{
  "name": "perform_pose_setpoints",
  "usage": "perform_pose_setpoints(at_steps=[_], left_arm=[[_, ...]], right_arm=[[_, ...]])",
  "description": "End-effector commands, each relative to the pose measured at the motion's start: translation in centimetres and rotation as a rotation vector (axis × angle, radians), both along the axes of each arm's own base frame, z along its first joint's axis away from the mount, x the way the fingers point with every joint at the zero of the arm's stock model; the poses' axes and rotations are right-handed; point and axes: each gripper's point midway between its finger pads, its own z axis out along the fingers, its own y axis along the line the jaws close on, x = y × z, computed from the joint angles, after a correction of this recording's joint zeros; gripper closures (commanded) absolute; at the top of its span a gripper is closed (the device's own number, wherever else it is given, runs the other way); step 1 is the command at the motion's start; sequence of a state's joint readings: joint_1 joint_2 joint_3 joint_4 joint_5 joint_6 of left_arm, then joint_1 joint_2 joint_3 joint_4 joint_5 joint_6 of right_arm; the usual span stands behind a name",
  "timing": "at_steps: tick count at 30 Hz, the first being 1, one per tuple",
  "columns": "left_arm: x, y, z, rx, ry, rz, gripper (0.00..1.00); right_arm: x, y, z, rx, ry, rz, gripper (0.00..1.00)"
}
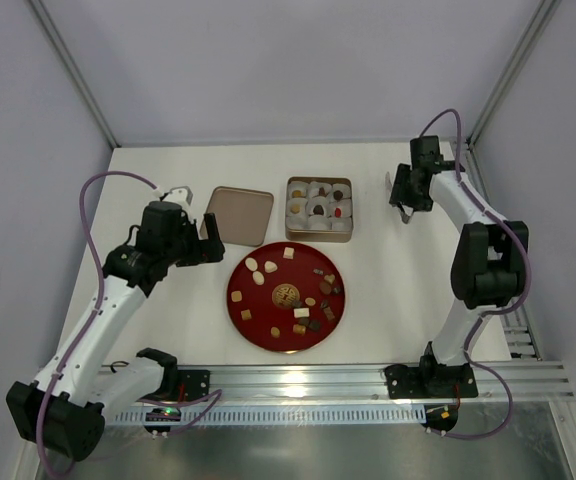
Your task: Pack the chocolate
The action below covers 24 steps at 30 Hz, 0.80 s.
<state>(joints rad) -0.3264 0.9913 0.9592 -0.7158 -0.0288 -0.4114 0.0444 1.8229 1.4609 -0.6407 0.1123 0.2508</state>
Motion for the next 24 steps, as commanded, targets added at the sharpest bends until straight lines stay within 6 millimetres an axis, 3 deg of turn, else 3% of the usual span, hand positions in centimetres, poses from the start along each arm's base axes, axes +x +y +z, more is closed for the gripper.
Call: perform_pose_setpoints(at_steps=[1, 13, 24], left_arm=[[-0.1, -0.1, 0.9, -0.015, -0.034, -0.009, 0.00], [0.0, -0.4, 0.6, -0.018, -0.021, -0.017, 0.00], [0.1, -0.3, 0.4, -0.014, -0.013, -0.012, 0.00]], right_arm=[[1.0, -0.6, -0.1, -0.026, -0.035, 0.002, 0.41], [-1.5, 0.4, -6.9, 0.020, 0.174, 0.026, 0.36], [-2.4, 0.6, -8.2, 0.032, 0.225, 0.041, 0.27]])
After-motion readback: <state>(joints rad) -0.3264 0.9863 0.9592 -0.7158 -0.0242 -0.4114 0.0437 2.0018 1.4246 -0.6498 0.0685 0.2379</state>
